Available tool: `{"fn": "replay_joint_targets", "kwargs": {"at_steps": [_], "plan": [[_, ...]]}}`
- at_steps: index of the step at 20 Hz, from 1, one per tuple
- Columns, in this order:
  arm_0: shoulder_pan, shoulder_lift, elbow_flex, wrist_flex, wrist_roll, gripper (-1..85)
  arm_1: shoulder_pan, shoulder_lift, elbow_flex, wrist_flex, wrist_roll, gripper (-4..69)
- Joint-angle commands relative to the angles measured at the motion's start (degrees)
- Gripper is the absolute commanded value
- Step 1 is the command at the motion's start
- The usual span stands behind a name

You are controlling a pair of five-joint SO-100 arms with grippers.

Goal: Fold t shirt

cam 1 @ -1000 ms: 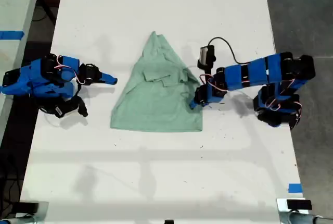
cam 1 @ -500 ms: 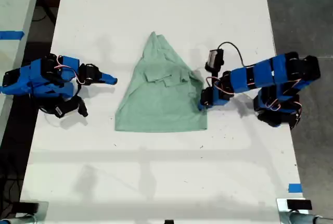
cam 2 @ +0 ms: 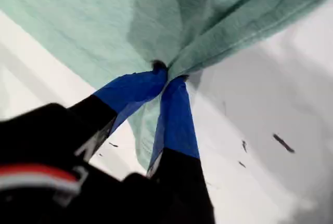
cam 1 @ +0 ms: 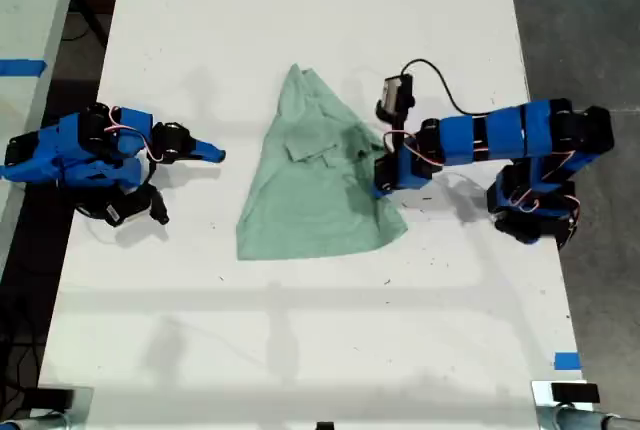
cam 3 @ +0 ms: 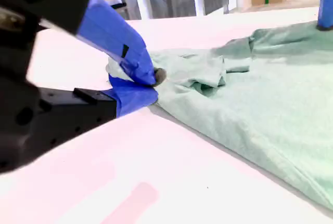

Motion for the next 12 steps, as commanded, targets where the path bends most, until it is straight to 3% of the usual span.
{"fn": "replay_joint_targets", "kwargs": {"at_steps": [1,4,7,9,10,12], "plan": [[0.2,0.5,-0.2,0.0,0.2,-0.1,-3.2,0.5,-8.5,-9.2,-6.2,0.4],[0.3,0.5,-0.2,0.1,0.3,-0.1,-5.3,-6.9,-13.6,-14.9,-8.3,0.4],[0.4,0.5,-0.2,0.1,0.3,-0.1,-6.2,-17.1,-21.4,-16.0,-9.9,0.4],[0.4,0.5,-0.2,0.1,0.4,-0.1,-6.3,-23.0,-27.7,-13.7,-10.6,4.7],[0.4,0.5,-0.2,0.1,0.4,-0.1,-6.3,-24.6,-30.6,-11.6,-11.2,12.7],[0.4,0.5,-0.2,0.1,0.4,-0.1,-6.4,-24.1,-33.8,-7.1,-12.0,18.1]]}}
